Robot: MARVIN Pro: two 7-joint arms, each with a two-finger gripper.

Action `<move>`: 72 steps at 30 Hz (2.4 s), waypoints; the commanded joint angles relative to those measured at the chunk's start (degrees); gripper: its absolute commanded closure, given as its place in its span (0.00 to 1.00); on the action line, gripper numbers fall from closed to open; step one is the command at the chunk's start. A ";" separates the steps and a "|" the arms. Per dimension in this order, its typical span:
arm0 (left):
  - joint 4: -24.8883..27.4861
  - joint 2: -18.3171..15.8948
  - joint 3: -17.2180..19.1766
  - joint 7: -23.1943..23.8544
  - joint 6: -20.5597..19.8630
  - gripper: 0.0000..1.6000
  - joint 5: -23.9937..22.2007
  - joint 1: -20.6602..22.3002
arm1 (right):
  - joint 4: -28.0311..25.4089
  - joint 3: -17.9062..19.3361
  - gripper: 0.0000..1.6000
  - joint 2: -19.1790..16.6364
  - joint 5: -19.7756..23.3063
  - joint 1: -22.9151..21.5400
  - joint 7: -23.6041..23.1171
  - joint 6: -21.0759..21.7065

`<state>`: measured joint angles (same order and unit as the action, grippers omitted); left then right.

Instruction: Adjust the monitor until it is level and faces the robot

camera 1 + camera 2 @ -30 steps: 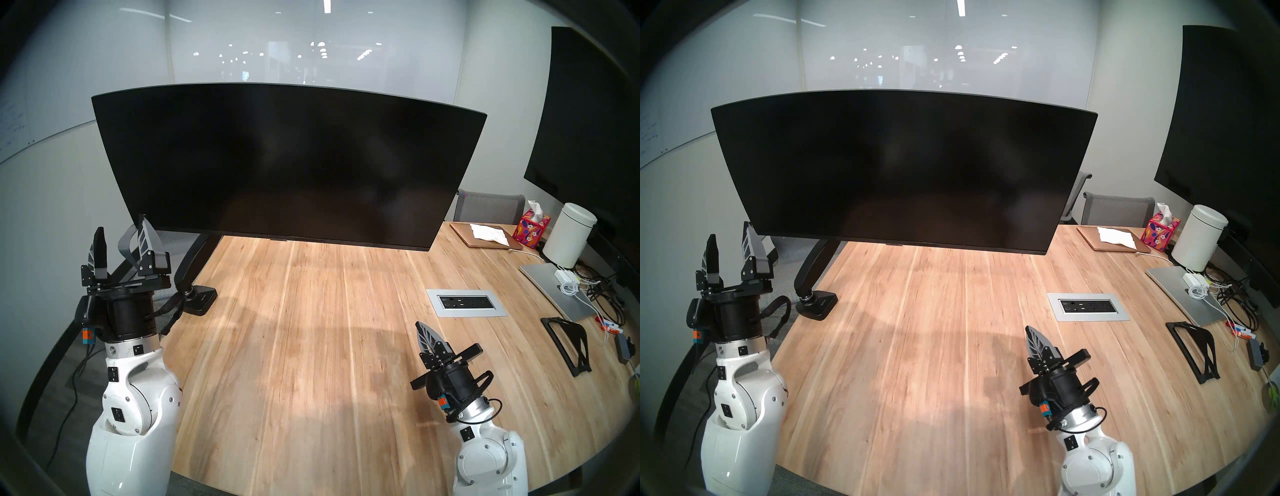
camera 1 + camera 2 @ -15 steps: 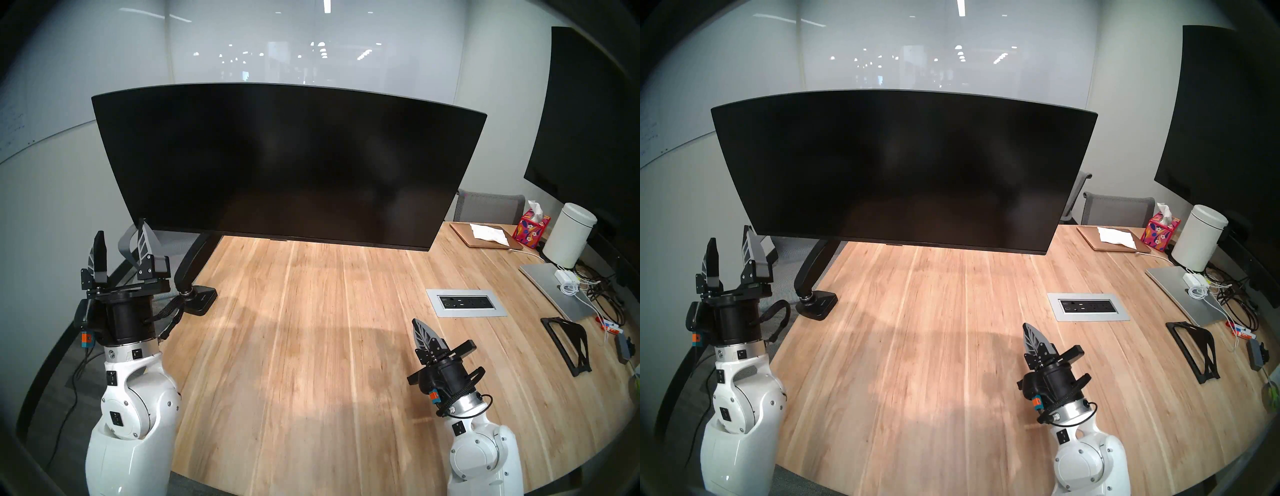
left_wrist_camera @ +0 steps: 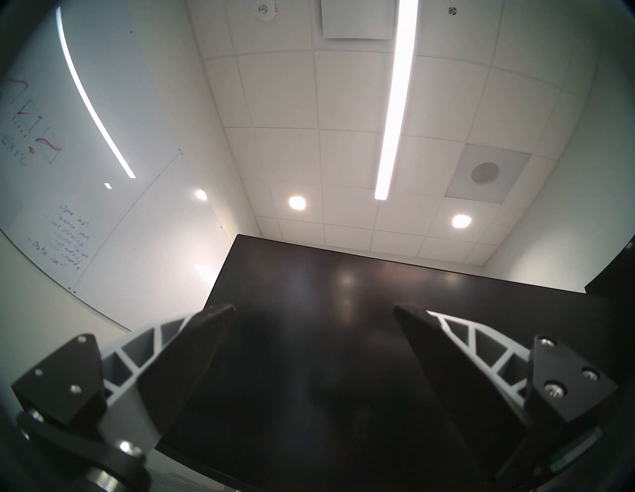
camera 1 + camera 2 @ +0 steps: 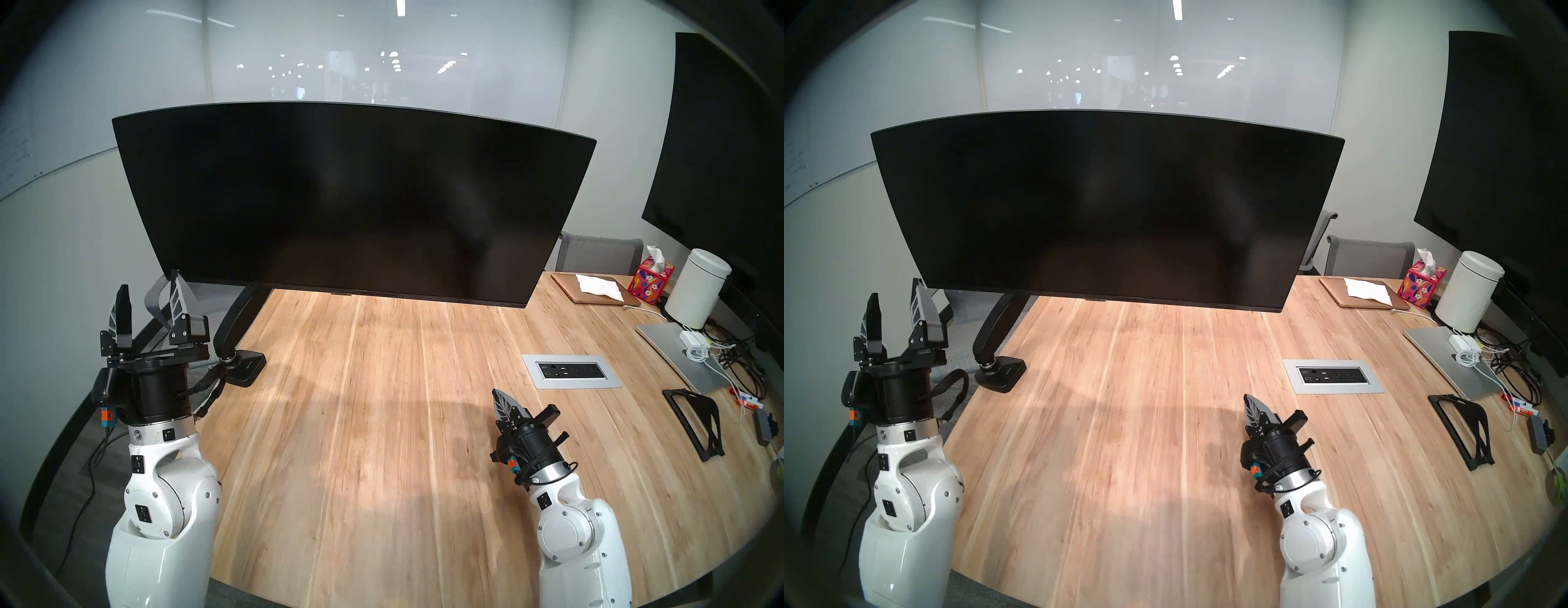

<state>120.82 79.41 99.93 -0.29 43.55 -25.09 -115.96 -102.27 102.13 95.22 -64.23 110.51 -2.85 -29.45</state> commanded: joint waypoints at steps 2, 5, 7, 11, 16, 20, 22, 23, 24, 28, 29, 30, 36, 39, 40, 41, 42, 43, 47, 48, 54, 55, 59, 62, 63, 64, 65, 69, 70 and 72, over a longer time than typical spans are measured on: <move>0.57 -0.03 0.02 0.14 0.18 0.00 0.04 0.39 | 1.93 -1.11 1.00 -1.48 -0.37 -7.06 -0.80 2.89; 0.51 0.04 0.05 0.25 0.19 0.00 0.04 0.51 | 3.29 -1.41 1.00 -1.83 -0.81 -8.69 -1.38 4.02; 0.49 0.09 0.08 0.34 0.20 0.00 0.04 0.60 | 4.26 -1.62 1.00 -2.05 -1.02 -9.79 -1.79 4.82; 0.45 0.20 0.12 0.50 0.23 0.00 0.04 0.77 | 6.23 -1.86 0.00 -2.49 -1.47 -12.22 -2.49 6.32; 0.41 0.36 0.17 0.75 0.26 0.00 0.03 0.97 | 9.37 -2.34 0.00 -3.09 -1.93 -15.63 -3.43 8.48; 0.41 0.45 0.20 0.87 0.27 0.00 0.03 1.06 | 10.90 -2.52 0.00 -3.26 -1.95 -17.27 -3.77 9.38; 0.40 0.51 0.21 0.95 0.28 0.00 0.03 1.11 | 12.43 -2.61 0.00 -3.44 -1.97 -19.12 -4.09 10.07; 0.40 0.53 0.22 0.98 0.28 0.00 0.03 1.13 | 12.43 -2.73 0.00 -3.55 -1.91 -18.76 -3.96 10.26; 0.40 0.56 0.23 1.02 0.29 0.00 0.03 1.16 | 13.48 -2.76 0.00 -3.63 -1.94 -20.12 -4.17 10.63; 0.37 0.68 0.27 1.18 0.30 0.00 0.02 1.25 | 15.41 -2.86 0.00 -4.21 -1.84 -21.88 -4.15 11.62; 0.35 0.71 0.28 1.22 0.30 0.00 0.02 1.27 | 16.04 -2.92 0.00 -4.27 -1.80 -22.52 -4.19 11.90; 0.34 0.74 0.30 1.26 0.30 0.00 0.02 1.29 | 16.70 -2.99 0.00 -4.36 -1.90 -23.25 -4.17 12.21; 0.28 0.90 0.36 1.48 0.30 0.00 0.01 1.41 | 19.95 -3.50 0.00 -4.59 -1.88 -26.14 -3.95 13.73; 0.26 1.00 0.40 1.60 0.31 0.00 0.01 1.47 | 22.23 -3.81 0.00 -4.69 -1.91 -28.46 -4.04 14.53; 0.24 1.02 0.41 1.63 0.31 0.00 0.01 1.49 | 22.24 -3.95 0.00 -4.69 -1.85 -28.03 -3.79 14.68; 0.24 1.06 0.42 1.68 0.31 0.00 0.01 1.51 | 23.32 -4.02 0.00 -4.70 -1.88 -29.28 -3.91 14.97; 0.24 1.08 0.43 1.71 0.31 0.00 0.01 1.52 | 23.54 -4.14 0.00 -4.73 -1.85 -29.30 -3.78 15.12; 0.23 1.11 0.44 1.74 0.32 0.00 0.01 1.54 | 24.47 -4.21 0.00 -4.72 -1.86 -30.29 -3.84 15.41; 0.21 1.24 0.50 1.90 0.32 0.00 0.01 1.60 | 27.15 -4.50 0.00 -4.69 -1.80 -32.51 -3.65 16.38; 0.20 1.27 0.51 1.93 0.32 0.00 0.01 1.61 | 27.80 -4.55 0.54 -4.65 -1.77 -33.08 -3.62 16.63; 0.19 1.46 0.59 2.14 0.33 0.00 0.00 1.69 | 31.99 -4.88 1.00 -4.48 -1.61 -36.47 -3.38 18.07; 0.18 1.49 0.59 2.17 0.33 0.00 0.00 1.70 | 32.65 -4.95 1.00 -4.45 -1.60 -37.08 -3.36 18.27; 0.18 1.65 0.65 2.34 0.33 0.00 0.00 1.75 | 35.20 -5.20 1.00 -4.33 -1.36 -38.72 -2.69 19.24; 0.18 1.75 0.69 2.45 0.33 0.00 0.00 1.78 | 37.46 -5.22 1.00 -4.24 -1.22 -40.58 -2.45 20.00; 0.18 1.78 0.70 2.48 0.33 0.00 -0.01 1.79 | 38.70 -5.15 1.00 -4.20 -1.23 -41.96 -2.64 20.27; 0.19 1.82 0.72 2.53 0.33 0.00 -0.01 1.80 | 39.56 -5.13 1.00 -4.17 -1.18 -42.64 -2.50 20.53; 0.19 1.85 0.73 2.56 0.33 0.00 -0.01 1.80 | 39.95 -5.14 1.00 -4.15 -1.13 -42.88 -2.37 20.64; 0.22 1.98 0.78 2.71 0.33 0.00 -0.01 1.82 | 42.98 -5.08 1.00 -4.16 -0.92 -45.15 -1.87 21.30; 0.23 2.01 0.79 2.74 0.34 0.00 -0.02 1.82 | 43.70 -5.06 1.00 -4.18 -0.89 -45.73 -1.79 21.45; 0.24 2.09 0.81 2.81 0.34 0.00 -0.02 1.83 | 44.59 -5.08 1.00 -4.26 -0.78 -46.03 -1.24 21.64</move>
<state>120.21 81.44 100.82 2.47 43.72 -25.09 -114.05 -60.39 97.09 90.94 -65.35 69.78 -5.43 -8.44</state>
